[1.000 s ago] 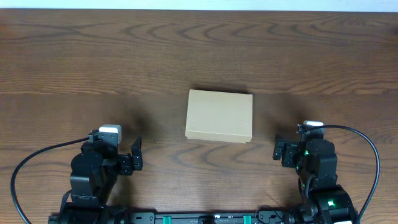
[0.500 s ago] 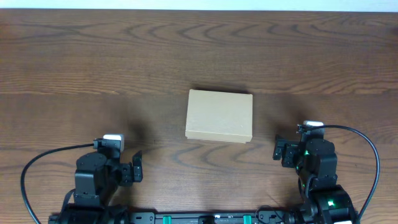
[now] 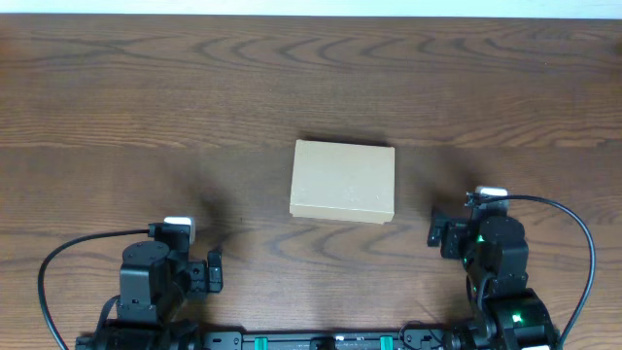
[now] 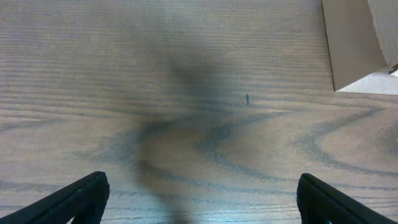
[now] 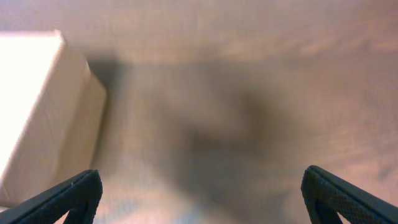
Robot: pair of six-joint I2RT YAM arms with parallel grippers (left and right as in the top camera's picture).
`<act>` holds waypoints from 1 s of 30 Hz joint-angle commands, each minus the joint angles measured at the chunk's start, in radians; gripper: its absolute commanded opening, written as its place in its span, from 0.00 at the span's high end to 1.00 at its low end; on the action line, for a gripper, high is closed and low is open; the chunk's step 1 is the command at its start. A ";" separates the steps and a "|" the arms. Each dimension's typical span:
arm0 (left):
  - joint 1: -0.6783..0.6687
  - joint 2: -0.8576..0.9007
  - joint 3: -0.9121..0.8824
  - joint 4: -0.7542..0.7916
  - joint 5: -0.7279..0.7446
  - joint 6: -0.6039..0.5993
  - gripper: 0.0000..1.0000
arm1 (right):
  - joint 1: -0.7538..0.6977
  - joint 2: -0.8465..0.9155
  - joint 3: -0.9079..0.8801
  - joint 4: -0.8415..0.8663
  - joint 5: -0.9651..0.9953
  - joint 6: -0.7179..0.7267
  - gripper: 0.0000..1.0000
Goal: Pack container
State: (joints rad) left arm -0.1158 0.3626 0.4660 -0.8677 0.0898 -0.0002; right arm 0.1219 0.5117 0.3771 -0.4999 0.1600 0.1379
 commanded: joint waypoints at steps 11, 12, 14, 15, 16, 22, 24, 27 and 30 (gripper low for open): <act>0.004 -0.005 -0.006 -0.003 -0.015 -0.004 0.05 | -0.010 -0.239 -0.155 0.299 -0.007 -0.203 0.01; 0.004 -0.005 -0.006 -0.003 -0.015 -0.004 0.05 | -0.017 -0.257 -0.184 0.334 -0.008 -0.215 0.01; 0.004 -0.005 -0.006 -0.003 -0.015 -0.004 0.05 | -0.021 -0.271 -0.201 0.348 -0.008 -0.219 0.01; 0.004 -0.005 -0.006 -0.003 -0.015 -0.004 0.05 | -0.025 -0.280 -0.212 0.357 -0.011 -0.232 0.01; 0.004 -0.005 -0.006 -0.003 -0.015 -0.004 0.05 | -0.027 -0.288 -0.224 0.366 -0.011 -0.245 0.01; 0.004 -0.005 -0.006 -0.003 -0.015 -0.004 0.05 | -0.066 -0.351 -0.281 0.381 -0.061 -0.277 0.01; 0.004 -0.005 -0.006 -0.003 -0.015 -0.004 0.05 | -0.082 -0.367 -0.296 0.381 -0.091 -0.278 0.01; 0.004 -0.005 -0.006 -0.003 -0.015 -0.004 0.05 | -0.097 -0.388 -0.313 0.377 -0.121 -0.278 0.01; 0.004 -0.005 -0.006 -0.003 -0.015 -0.004 0.05 | -0.102 -0.405 -0.323 0.360 -0.158 -0.297 0.01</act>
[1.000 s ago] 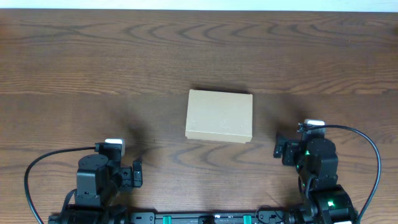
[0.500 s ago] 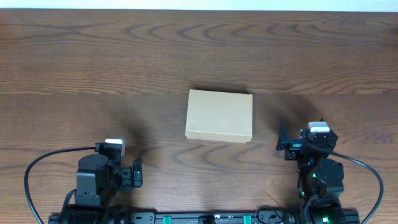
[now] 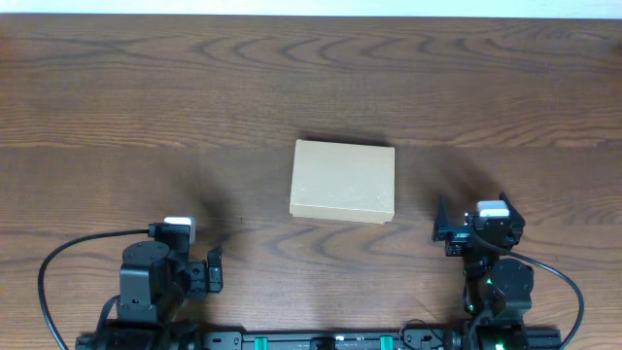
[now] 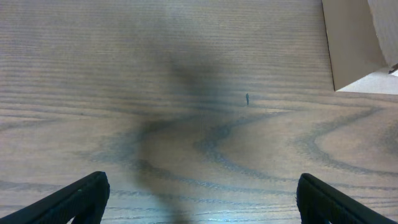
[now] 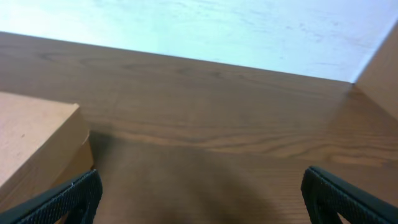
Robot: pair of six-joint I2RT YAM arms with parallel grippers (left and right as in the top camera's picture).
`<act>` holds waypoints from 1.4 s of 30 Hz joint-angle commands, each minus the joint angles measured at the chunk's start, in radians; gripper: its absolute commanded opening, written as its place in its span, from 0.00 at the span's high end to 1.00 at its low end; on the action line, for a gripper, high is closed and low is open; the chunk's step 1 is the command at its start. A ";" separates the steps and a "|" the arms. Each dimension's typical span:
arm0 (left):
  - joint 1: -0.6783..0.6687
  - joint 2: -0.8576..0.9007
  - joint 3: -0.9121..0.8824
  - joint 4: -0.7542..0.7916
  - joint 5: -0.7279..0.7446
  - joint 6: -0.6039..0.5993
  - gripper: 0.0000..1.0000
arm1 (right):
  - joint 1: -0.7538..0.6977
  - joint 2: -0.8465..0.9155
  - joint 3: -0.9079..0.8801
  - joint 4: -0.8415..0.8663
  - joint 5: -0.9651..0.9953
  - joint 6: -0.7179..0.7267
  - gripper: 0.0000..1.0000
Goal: Pack container
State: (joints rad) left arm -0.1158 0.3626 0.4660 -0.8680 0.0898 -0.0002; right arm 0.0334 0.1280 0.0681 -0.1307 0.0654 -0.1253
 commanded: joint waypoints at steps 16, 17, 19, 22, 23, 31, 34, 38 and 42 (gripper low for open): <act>0.004 -0.005 -0.006 -0.003 -0.015 -0.004 0.05 | -0.013 -0.103 -0.015 -0.055 -0.085 0.005 0.01; 0.004 -0.005 -0.006 -0.003 -0.015 -0.004 0.05 | -0.013 -0.105 -0.015 -0.055 -0.085 0.017 0.01; 0.004 -0.005 -0.006 -0.003 -0.015 -0.004 0.05 | -0.013 -0.108 -0.015 -0.055 -0.085 0.039 0.01; 0.004 -0.005 -0.006 -0.003 -0.015 -0.004 0.05 | -0.014 -0.123 -0.015 -0.053 -0.085 0.051 0.01; 0.004 -0.005 -0.006 -0.003 -0.015 -0.004 0.05 | -0.014 -0.123 -0.015 -0.053 -0.085 0.051 0.01; 0.004 -0.005 -0.006 -0.003 -0.015 -0.004 0.05 | -0.014 -0.122 -0.015 -0.053 -0.081 0.050 0.01; 0.004 -0.005 -0.006 -0.003 -0.015 -0.004 0.05 | -0.014 -0.122 -0.015 -0.053 -0.081 0.050 0.01; 0.004 -0.005 -0.006 -0.003 -0.015 -0.004 0.04 | -0.014 -0.122 -0.015 -0.053 -0.081 0.050 0.01; 0.004 -0.005 -0.006 -0.003 -0.015 -0.004 0.05 | -0.014 -0.122 -0.015 -0.053 -0.081 0.050 0.01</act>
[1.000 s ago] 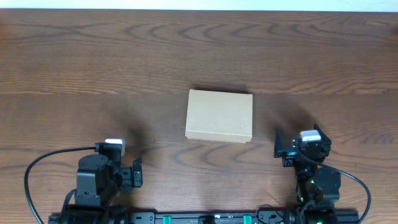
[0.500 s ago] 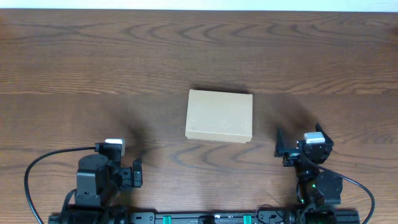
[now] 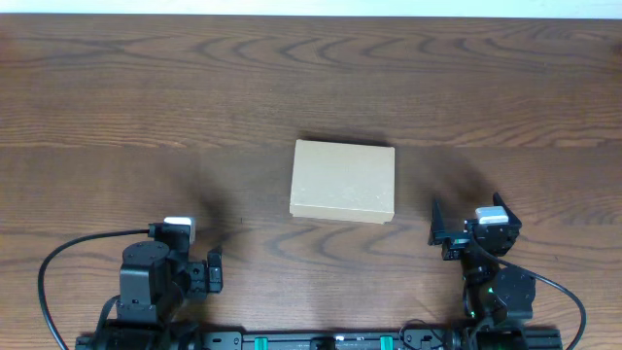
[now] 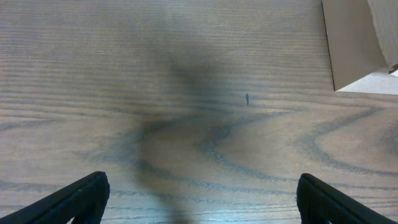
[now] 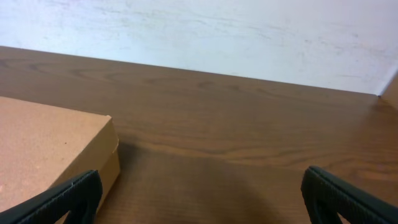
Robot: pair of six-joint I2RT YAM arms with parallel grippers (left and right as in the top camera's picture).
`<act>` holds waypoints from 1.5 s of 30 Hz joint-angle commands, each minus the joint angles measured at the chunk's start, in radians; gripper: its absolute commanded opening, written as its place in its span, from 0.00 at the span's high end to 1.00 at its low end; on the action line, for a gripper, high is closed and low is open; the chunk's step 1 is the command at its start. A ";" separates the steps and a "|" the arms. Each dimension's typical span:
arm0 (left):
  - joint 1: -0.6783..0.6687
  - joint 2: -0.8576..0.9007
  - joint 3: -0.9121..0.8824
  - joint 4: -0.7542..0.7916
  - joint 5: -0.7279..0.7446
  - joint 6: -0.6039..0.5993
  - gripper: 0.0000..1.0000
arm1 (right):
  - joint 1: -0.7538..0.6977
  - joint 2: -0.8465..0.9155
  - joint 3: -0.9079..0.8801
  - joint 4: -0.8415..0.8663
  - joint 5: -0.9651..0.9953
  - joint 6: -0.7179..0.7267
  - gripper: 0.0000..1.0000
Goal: Pack container
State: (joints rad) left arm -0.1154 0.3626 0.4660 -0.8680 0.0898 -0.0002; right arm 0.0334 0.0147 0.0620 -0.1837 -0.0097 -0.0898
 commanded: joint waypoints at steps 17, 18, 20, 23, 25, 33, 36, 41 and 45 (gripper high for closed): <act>0.005 -0.032 -0.013 0.041 -0.022 0.012 0.05 | -0.014 -0.009 -0.009 0.000 -0.006 0.014 0.01; 0.005 -0.048 -0.023 0.082 -0.023 0.031 0.05 | -0.014 -0.009 -0.009 0.000 -0.006 0.014 0.01; 0.005 -0.090 -0.056 0.165 -0.023 0.073 0.05 | -0.014 -0.009 -0.009 0.000 -0.006 0.014 0.01; 0.005 -0.168 -0.122 0.246 -0.023 0.109 0.05 | -0.014 -0.009 -0.009 0.000 -0.006 0.014 0.01; 0.005 -0.220 -0.170 0.286 -0.023 0.110 0.05 | -0.014 -0.009 -0.009 0.000 -0.006 0.014 0.01; 0.006 -0.308 -0.300 0.500 -0.031 0.185 0.05 | -0.014 -0.009 -0.009 0.000 -0.006 0.014 0.01; 0.006 -0.324 -0.338 0.569 -0.050 0.188 0.05 | -0.014 -0.009 -0.009 0.000 -0.006 0.014 0.01; 0.026 -0.354 -0.404 0.660 -0.057 0.196 0.05 | -0.014 -0.009 -0.009 0.000 -0.006 0.014 0.01; 0.042 -0.360 -0.414 0.686 -0.058 0.226 0.05 | -0.014 -0.009 -0.009 0.000 -0.006 0.014 0.01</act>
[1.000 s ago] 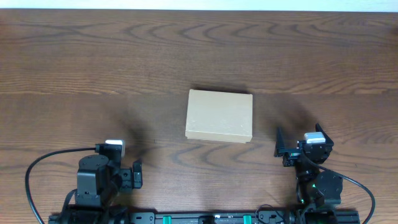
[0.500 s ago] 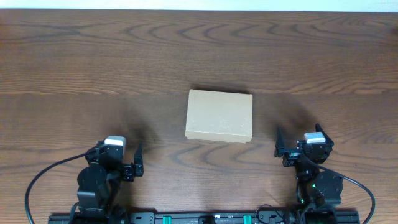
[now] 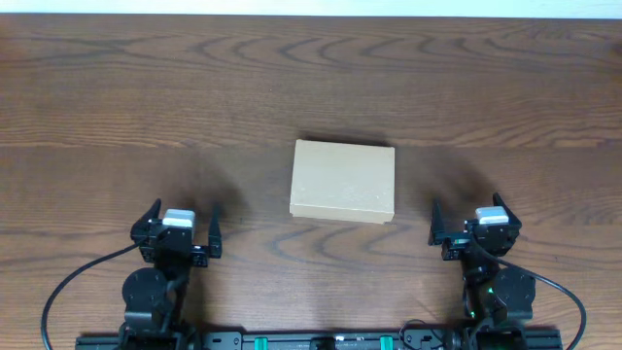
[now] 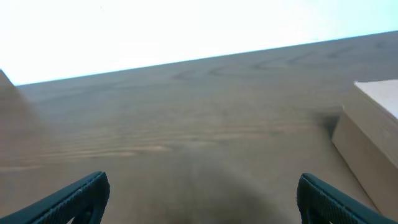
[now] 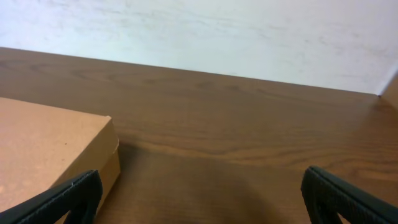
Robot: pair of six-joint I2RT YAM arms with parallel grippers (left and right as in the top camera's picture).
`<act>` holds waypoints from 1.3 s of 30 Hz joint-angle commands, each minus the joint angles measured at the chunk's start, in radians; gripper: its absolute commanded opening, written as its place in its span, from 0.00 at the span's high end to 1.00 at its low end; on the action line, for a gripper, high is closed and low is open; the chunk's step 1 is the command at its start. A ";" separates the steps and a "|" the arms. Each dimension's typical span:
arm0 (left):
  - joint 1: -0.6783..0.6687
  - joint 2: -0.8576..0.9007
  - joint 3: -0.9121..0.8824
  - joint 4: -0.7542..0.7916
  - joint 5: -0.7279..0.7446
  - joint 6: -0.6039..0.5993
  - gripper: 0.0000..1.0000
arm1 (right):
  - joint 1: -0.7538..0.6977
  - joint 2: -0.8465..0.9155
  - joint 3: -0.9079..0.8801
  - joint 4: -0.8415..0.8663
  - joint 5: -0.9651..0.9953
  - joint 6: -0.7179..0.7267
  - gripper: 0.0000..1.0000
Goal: Pack container
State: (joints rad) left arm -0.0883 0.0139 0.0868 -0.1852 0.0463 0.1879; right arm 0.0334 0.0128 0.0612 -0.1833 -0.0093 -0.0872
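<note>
A closed tan cardboard box (image 3: 343,182) lies flat at the middle of the wooden table. Its corner shows at the right edge of the left wrist view (image 4: 373,130) and at the lower left of the right wrist view (image 5: 50,146). My left gripper (image 3: 176,216) sits near the front edge, left of the box, open and empty; its fingertips (image 4: 78,198) stand wide apart. My right gripper (image 3: 473,222) rests at the front right of the box, also open with nothing between its fingers (image 5: 351,199).
The dark wooden table (image 3: 117,87) runs to a white wall (image 5: 217,31) at the back. Black cables (image 3: 68,282) loop from both arm bases along the front edge.
My left gripper has lifted from pointing down at the table to pointing level across it toward the back wall. The right gripper and the box stay where they were.
Both grippers began open, tilted down at the table on either side of the box. The right one then stood level, facing the wall, and shifted slightly toward the box. Now the left one stands level too. The box has not moved.
</note>
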 commanded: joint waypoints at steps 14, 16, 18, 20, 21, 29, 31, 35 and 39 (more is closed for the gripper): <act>0.018 -0.011 -0.035 0.005 -0.012 0.034 0.05 | -0.014 -0.007 -0.008 0.000 -0.006 0.012 0.01; 0.018 -0.011 -0.035 0.004 -0.019 0.041 0.05 | -0.014 -0.007 -0.008 0.000 -0.006 0.011 0.01; 0.018 -0.011 -0.035 0.003 -0.028 0.045 0.05 | -0.014 -0.007 -0.008 0.000 -0.006 0.011 0.01; 0.018 -0.011 -0.035 0.003 -0.028 0.045 0.05 | -0.014 -0.007 -0.008 0.000 -0.006 0.011 0.01; 0.018 -0.011 -0.035 0.003 -0.025 0.043 0.05 | -0.014 -0.007 -0.008 0.000 -0.006 0.012 0.01; 0.018 -0.011 -0.035 0.003 -0.019 0.040 0.05 | -0.014 -0.007 -0.008 0.000 -0.006 0.011 0.01; 0.018 -0.011 -0.035 0.003 -0.019 0.035 0.05 | -0.014 -0.007 -0.008 0.000 -0.006 0.011 0.01; 0.018 -0.011 -0.035 0.003 -0.016 0.033 0.05 | -0.014 -0.007 -0.008 0.000 -0.006 0.012 0.01; 0.018 -0.011 -0.035 0.003 -0.015 0.033 0.05 | -0.014 -0.007 -0.008 0.000 -0.006 0.012 0.01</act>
State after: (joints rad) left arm -0.0784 0.0128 0.0841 -0.1783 0.0410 0.2146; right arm 0.0334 0.0128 0.0612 -0.1833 -0.0093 -0.0872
